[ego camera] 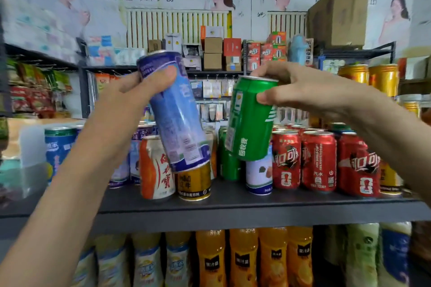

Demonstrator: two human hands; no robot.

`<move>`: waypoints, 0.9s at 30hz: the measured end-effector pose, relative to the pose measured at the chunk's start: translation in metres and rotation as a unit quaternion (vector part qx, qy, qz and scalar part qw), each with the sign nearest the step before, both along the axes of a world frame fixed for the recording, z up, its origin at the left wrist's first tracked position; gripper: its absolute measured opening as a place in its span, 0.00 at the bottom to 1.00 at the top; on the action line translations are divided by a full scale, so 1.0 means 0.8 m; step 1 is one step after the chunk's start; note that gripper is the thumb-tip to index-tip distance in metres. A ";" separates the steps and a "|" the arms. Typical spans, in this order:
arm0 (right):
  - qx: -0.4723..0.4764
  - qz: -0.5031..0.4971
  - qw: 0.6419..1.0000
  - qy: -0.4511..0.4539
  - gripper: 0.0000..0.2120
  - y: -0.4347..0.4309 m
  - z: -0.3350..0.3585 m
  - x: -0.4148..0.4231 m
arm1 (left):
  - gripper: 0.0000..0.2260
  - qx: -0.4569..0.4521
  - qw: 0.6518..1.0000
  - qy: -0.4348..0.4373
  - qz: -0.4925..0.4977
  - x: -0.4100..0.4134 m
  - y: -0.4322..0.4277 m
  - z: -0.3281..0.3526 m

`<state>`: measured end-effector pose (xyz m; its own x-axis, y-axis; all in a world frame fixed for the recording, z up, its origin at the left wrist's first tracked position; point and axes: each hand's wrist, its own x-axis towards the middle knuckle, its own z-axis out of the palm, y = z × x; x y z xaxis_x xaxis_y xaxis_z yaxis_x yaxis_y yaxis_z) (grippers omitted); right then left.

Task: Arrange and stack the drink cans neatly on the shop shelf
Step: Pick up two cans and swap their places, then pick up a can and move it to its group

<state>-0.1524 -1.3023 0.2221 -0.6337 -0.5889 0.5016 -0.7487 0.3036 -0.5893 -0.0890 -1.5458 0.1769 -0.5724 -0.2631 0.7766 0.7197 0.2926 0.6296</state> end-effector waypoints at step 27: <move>0.399 -0.122 0.908 0.032 0.26 -0.083 -0.005 -0.089 | 0.17 -0.090 0.984 -0.150 -0.020 0.022 -0.051 -0.056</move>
